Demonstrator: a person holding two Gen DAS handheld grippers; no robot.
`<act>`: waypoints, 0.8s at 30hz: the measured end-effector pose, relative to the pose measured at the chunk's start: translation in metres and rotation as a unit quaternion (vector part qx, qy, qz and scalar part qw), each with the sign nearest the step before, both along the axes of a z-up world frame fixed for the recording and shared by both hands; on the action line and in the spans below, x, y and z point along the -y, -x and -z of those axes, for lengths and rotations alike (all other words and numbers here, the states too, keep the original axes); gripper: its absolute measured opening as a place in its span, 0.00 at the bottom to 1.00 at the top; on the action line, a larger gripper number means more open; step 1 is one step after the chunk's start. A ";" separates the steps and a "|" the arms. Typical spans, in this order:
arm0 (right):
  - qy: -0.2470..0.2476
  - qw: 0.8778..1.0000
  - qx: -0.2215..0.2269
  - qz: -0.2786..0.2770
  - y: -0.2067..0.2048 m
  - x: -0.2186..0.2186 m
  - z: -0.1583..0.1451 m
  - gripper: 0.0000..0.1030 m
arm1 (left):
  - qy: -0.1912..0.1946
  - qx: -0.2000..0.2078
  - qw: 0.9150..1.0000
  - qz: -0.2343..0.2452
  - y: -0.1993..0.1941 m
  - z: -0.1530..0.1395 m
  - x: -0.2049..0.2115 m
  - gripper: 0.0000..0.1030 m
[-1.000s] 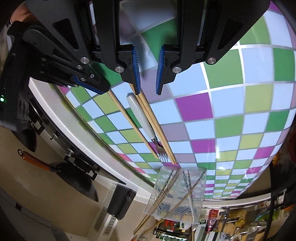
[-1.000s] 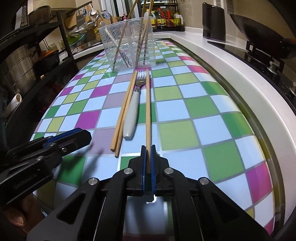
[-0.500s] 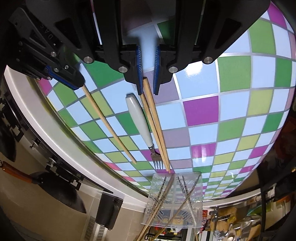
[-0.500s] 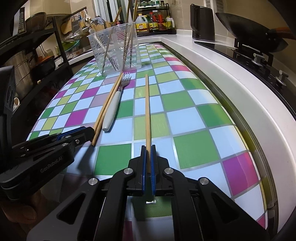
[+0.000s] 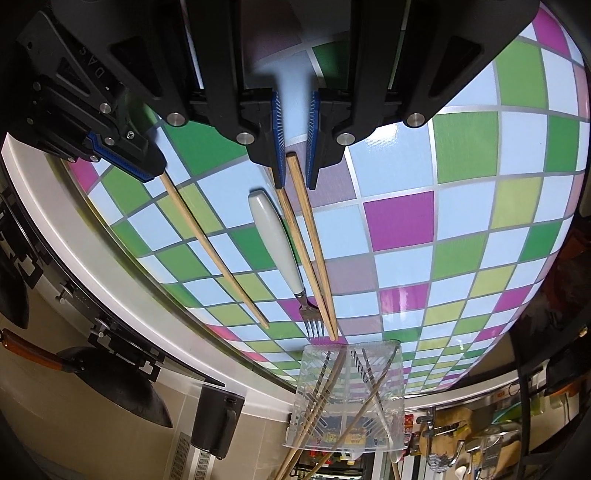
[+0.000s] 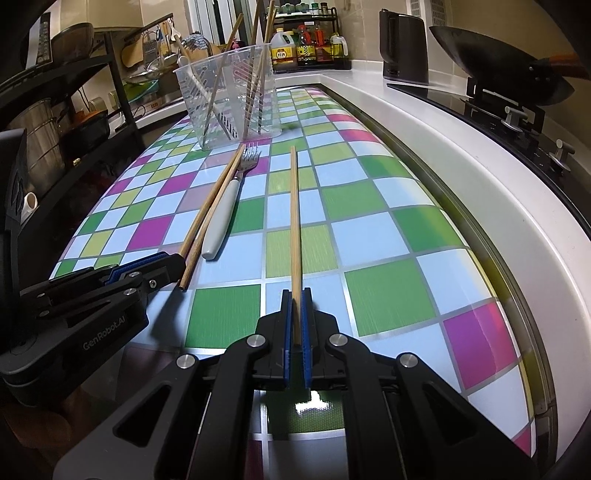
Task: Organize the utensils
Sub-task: 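Grasp a wooden chopstick with the left tool while the right tool grasps another chopstick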
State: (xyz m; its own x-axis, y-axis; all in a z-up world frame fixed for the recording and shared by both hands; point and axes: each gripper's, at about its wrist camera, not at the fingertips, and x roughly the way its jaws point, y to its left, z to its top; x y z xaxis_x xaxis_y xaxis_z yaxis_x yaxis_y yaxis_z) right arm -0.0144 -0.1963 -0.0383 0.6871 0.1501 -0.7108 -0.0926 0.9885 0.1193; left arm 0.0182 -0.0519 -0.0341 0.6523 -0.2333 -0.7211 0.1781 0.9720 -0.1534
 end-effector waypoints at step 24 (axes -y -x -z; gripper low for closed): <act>0.000 1.000 0.008 -0.012 0.004 -0.019 0.002 0.06 | -0.026 0.032 0.998 -0.050 0.040 0.000 -0.084 0.06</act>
